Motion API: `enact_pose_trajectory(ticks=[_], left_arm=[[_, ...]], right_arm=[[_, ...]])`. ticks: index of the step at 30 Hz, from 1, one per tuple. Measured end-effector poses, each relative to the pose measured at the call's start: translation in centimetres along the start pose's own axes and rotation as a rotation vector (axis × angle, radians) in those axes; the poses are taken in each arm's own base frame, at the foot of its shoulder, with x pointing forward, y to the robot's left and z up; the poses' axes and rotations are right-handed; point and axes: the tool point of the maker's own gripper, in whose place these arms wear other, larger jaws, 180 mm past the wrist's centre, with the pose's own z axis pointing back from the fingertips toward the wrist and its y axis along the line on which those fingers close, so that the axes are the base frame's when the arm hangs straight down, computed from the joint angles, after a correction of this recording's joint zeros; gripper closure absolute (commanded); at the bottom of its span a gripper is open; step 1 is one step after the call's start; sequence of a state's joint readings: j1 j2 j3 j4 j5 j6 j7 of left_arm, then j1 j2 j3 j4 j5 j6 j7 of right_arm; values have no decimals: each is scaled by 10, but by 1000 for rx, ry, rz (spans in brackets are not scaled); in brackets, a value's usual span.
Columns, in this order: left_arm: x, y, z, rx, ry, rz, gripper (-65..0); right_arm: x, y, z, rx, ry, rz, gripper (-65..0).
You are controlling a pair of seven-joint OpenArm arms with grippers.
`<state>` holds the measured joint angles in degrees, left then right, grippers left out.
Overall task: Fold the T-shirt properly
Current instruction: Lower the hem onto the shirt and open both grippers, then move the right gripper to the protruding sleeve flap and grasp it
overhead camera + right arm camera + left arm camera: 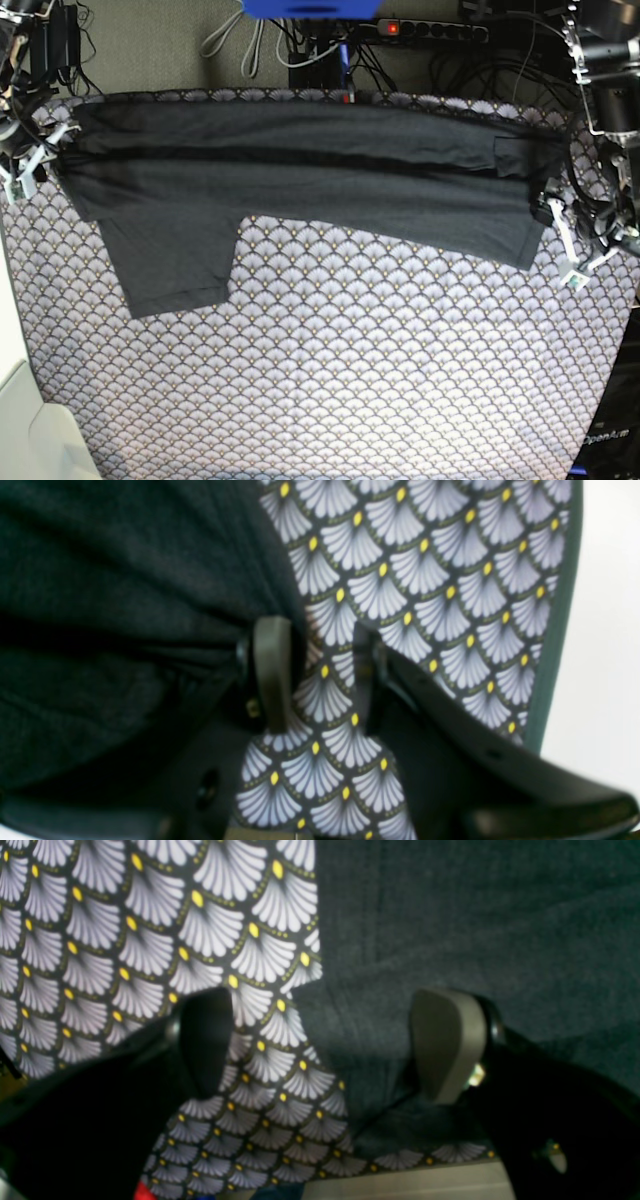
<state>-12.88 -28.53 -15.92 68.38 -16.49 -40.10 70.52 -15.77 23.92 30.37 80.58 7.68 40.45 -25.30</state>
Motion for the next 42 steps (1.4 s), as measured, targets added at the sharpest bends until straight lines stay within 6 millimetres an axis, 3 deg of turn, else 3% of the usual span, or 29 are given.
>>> enact_pose_trajectory(ticks=[13, 23, 27, 30, 34, 39, 42], left_arm=[[-2, 18, 10, 25, -40, 77, -545], [1, 17, 10, 25, -48, 77, -546], [20, 23, 16, 36, -119, 76, -546], [24, 24, 19, 39, -132, 74, -546], [19, 24, 17, 42, -117, 73, -546], [-2, 15, 6, 15, -94, 100, -546], [-28, 16, 2, 12, -72, 182, -546]], right_arm=[[-21, 4, 7, 9, 44, 1, -306], [-27, -32, 26, -97, 34, -60, -332], [-24, -42, 30, -125, 19, -74, -333], [-5, -52, 27, -154, -27, -89, -334], [39, -59, 16, -164, -125, -93, -344], [104, -29, -28, -27, -203, -25, -358], [109, -26, -62, 30, -143, -56, -358]])
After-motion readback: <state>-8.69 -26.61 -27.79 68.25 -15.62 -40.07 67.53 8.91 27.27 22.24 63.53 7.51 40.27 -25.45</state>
